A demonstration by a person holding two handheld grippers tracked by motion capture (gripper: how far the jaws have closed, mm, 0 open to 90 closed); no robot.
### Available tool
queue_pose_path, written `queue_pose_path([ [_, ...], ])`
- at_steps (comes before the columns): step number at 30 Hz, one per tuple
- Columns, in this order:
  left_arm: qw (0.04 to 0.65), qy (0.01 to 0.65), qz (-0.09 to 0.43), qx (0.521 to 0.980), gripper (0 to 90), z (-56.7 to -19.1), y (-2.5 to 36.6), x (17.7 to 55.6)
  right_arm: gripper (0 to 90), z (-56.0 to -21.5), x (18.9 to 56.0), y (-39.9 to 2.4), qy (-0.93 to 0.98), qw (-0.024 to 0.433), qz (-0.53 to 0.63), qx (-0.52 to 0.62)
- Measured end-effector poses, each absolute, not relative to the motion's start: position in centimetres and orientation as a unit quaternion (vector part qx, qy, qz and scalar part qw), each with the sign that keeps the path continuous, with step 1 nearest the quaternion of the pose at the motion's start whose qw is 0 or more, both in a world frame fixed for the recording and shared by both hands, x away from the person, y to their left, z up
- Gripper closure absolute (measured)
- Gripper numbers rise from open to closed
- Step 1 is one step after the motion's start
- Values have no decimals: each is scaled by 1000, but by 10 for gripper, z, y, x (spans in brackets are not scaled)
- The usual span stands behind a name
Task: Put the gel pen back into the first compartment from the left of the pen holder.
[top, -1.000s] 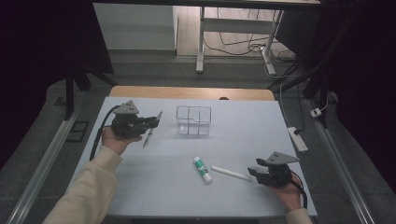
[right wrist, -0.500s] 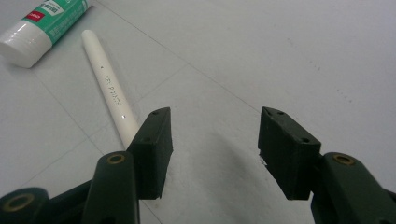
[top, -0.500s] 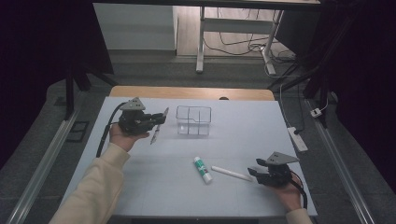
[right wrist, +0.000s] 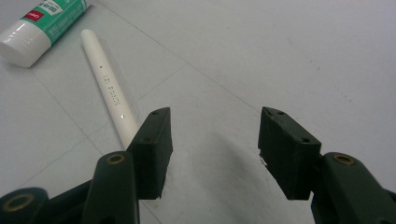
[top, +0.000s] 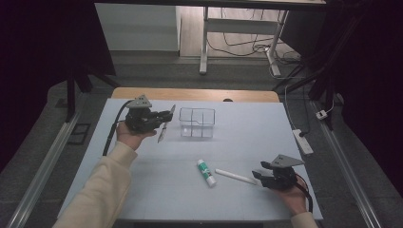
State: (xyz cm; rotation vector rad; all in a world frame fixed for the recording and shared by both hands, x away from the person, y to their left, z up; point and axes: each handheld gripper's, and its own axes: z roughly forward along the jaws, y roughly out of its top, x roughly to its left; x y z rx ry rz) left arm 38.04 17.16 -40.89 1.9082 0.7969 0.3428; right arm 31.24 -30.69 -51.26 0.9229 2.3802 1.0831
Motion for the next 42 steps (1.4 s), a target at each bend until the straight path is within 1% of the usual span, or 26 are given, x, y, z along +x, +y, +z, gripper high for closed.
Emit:
queue_pose_path([
  [17,511,338,145,777,801,-403,163,395,438,-513,313,-308,843,185,384,327],
  [28,516,336,146,774,801,-400,151,406,438,-512,313,-308,843,185,384,328],
  [34,519,337,144,773,801,-400,146,411,412,-511,312,-309,838,197,381,339],
  [42,527,343,140,765,801,-398,141,422,407,-511,312,-310,836,194,384,341],
])
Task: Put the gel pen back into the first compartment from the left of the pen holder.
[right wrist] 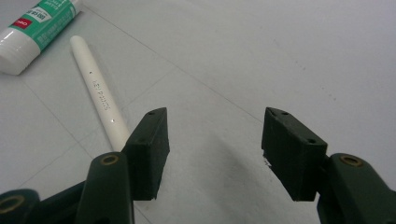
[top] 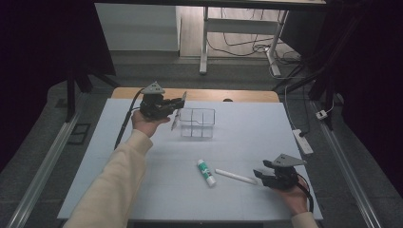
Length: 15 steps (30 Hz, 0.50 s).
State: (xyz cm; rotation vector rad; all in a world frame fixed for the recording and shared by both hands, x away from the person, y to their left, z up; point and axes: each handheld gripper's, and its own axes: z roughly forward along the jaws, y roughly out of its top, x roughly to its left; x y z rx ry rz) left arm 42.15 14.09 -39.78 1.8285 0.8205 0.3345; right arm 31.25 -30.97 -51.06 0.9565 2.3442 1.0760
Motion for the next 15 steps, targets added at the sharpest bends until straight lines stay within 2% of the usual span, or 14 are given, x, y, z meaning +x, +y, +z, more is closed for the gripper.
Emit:
queue_pose_path([
  [15,536,346,142,757,801,-392,128,436,406,-511,312,-309,837,192,386,337],
])
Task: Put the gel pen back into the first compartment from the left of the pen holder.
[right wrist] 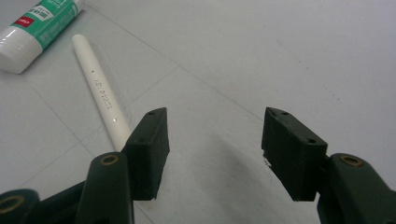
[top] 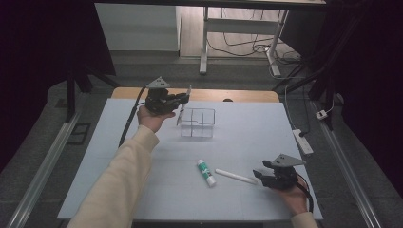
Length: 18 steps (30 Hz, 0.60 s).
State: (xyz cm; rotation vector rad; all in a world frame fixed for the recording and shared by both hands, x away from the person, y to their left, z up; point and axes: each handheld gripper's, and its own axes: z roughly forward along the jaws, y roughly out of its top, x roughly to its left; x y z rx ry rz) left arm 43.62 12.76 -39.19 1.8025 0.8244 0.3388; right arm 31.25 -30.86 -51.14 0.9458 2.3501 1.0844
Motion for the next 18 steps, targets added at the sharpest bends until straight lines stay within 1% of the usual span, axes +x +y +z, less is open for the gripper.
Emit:
queue_pose_path([
  [9,537,343,151,756,800,-393,116,447,407,-512,312,-309,839,191,383,337],
  [15,538,349,165,750,800,-394,115,458,409,-512,312,-308,839,192,382,336],
  [18,544,354,164,743,800,-395,116,463,409,-512,312,-308,839,191,381,337],
])
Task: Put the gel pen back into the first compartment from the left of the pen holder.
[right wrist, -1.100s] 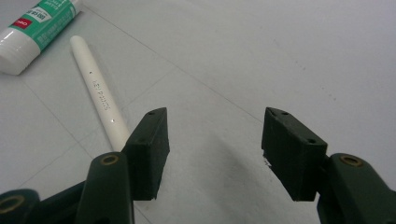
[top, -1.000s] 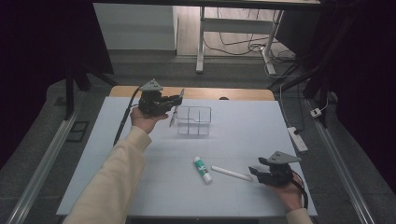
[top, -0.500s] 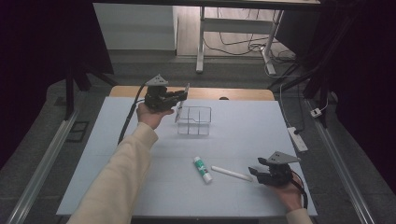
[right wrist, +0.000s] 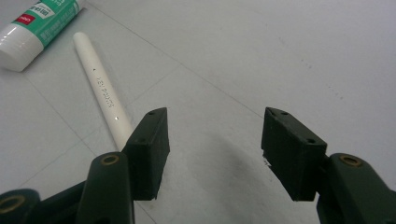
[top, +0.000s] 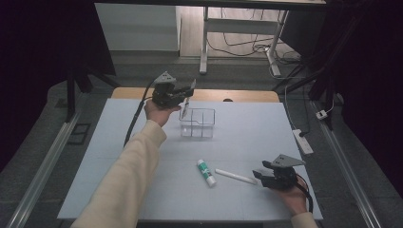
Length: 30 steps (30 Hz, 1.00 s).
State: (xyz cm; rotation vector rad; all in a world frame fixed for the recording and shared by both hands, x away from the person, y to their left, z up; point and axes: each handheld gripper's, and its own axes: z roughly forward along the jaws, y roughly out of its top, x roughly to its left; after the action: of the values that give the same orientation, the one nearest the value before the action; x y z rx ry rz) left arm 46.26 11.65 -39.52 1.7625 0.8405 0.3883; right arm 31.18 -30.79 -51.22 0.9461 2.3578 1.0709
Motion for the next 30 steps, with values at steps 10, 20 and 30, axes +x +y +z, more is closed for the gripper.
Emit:
queue_pose_path([
  [10,542,361,163,741,795,-406,114,473,409,-513,312,-308,842,191,378,336],
  [20,520,374,133,756,550,-422,125,472,410,-515,312,-308,842,188,378,336],
  [30,511,364,154,763,441,-427,145,442,410,-514,311,-308,841,191,381,333],
])
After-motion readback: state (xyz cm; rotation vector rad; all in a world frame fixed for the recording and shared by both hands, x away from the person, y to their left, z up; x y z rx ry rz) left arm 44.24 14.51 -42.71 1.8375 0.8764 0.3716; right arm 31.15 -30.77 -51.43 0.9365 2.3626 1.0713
